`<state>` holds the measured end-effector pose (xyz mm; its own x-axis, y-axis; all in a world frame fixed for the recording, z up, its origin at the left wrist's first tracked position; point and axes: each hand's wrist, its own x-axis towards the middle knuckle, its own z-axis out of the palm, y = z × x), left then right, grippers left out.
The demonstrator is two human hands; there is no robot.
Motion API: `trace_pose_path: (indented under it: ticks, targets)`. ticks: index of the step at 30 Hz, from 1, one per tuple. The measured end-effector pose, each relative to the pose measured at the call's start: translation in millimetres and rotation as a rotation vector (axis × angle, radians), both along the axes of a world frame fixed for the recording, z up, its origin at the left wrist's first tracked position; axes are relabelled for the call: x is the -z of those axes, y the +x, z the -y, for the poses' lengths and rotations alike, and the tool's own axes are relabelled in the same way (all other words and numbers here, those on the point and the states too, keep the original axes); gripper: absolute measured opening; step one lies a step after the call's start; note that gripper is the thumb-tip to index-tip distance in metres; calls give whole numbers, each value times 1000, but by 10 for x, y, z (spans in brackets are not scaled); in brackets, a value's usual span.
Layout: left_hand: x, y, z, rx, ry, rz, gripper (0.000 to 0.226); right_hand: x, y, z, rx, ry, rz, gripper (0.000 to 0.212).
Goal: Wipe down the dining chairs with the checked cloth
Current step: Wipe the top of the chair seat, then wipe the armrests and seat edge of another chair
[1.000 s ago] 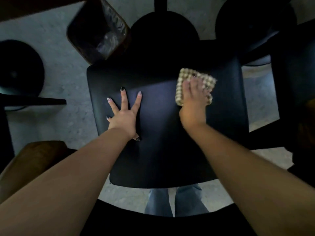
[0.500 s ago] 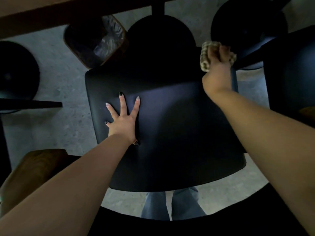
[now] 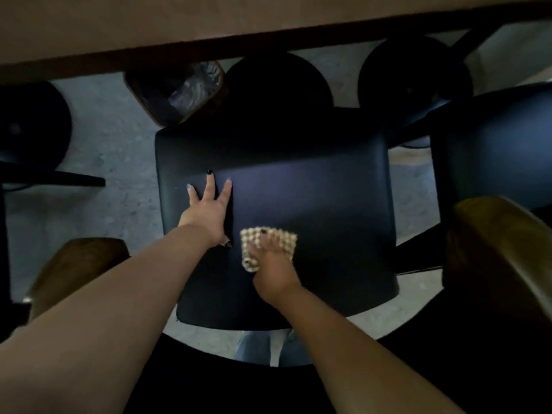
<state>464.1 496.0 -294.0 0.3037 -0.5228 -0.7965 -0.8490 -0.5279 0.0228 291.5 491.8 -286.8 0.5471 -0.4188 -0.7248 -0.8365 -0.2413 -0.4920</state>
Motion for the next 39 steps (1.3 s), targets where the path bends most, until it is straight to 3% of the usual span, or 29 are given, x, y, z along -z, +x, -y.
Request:
trace_pose_path:
  ticks: [3, 4, 6, 8, 12, 15, 20, 24, 30, 35, 39]
  targets:
    - [-217, 0, -68, -49, -25, -84, 109, -542, -45, 67, 475, 481, 14, 28]
    - [-331, -18, -94, -72, -56, -113, 94, -743, -75, 94, 618, 554, 51, 23]
    - [-608, -70, -146, -125, -128, -146, 68, -1132, -154, 148, 734, 569, 88, 33]
    - [-930, -131, -205, -202, -185, -218, 63, -1510, -258, 182, 784, 511, 128, 17]
    - [-1718, -286, -360, -451, -361, -468, 50, -2214, -448, 158, 890, 472, 205, 31]
    - [-2325, -461, -448, -607, -503, -620, 36, -2747, -578, 121, 938, 498, 311, 24]
    - [-3202, -811, -563, -786, -562, -869, 28, -3460, -806, 20, 1051, 533, 532, 20]
    - [-3779, -1086, -644, -785, -750, -844, 13, -3948, -944, -92, 1030, 444, 647, 23]
    - [-4504, -1623, -855, -826, -1042, -754, 9, -4519, -1342, -265, 985, 185, 796, 19]
    - [-4826, -2354, -1130, -755, -1222, -548, 11, -4837, -1903, -538, 931, -38, 853, 18]
    - [-4959, -2976, -1410, -801, -1321, -485, 10, -5017, -2410, -803, 852, -186, 867, 19]
